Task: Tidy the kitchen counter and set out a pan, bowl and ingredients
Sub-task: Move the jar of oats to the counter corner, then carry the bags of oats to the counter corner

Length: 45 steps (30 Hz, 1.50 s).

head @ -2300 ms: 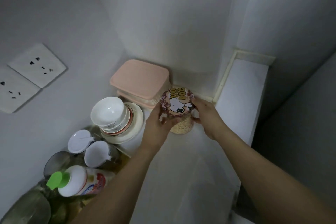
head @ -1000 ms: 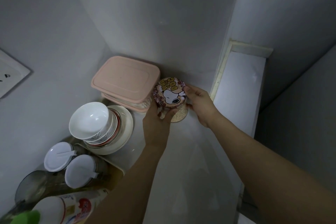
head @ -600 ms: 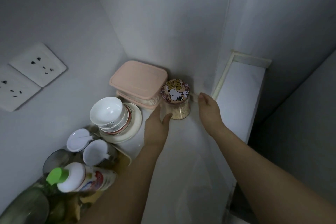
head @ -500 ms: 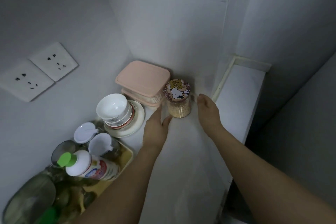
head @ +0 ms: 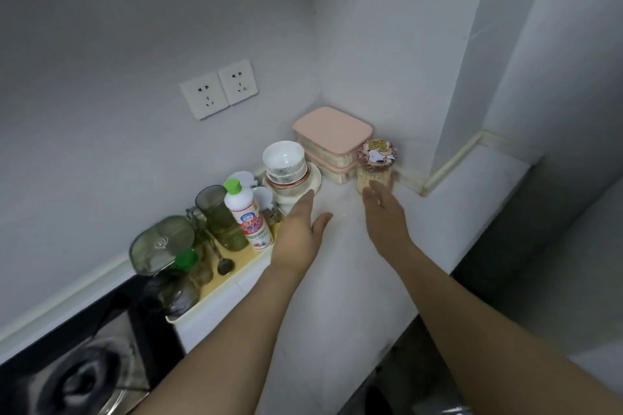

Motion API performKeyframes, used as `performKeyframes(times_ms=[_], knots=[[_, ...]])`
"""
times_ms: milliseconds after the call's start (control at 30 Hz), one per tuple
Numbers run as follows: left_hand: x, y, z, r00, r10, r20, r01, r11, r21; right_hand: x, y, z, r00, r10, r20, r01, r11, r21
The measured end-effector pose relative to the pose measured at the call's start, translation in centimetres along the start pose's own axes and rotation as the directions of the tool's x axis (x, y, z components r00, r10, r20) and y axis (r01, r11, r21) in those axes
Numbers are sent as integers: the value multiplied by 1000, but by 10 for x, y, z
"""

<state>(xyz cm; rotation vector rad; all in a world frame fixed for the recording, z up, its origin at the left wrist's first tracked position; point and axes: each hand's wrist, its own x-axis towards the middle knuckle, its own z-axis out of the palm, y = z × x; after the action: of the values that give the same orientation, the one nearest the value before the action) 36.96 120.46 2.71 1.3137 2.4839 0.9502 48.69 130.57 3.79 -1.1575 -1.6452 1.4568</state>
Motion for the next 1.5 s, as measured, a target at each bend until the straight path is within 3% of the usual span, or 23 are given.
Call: performKeyframes(times_ms=[267, 500, 667, 900, 1133, 1500], knots=[[-123, -40, -36, 984, -172, -41, 169, 984, -61, -114, 3, 30, 986, 4, 169, 10, 996, -85], [-239, -54, -91, 916, -317, -247, 315, 948, -46, -201, -4, 56, 921, -17, 388, 61, 993, -102], [-342, -54, -130, 773, -478, -417, 486, 869, -96, -283, -10, 78, 780, -76, 622, 159, 984, -80], [-480, -54, -159, 567, -607, -557, 612, 763, -208, -403, -12, 108, 570, -116, 813, 260, 965, -44], [-623, -81, -200, 380, -678, -629, 664, 673, -325, -545, -14, 153, 389, -133, 912, 320, 947, 1], [-851, -145, -302, 153, -681, -716, 707, 582, -402, -764, -5, 231, 188, -107, 976, 343, 939, 37]])
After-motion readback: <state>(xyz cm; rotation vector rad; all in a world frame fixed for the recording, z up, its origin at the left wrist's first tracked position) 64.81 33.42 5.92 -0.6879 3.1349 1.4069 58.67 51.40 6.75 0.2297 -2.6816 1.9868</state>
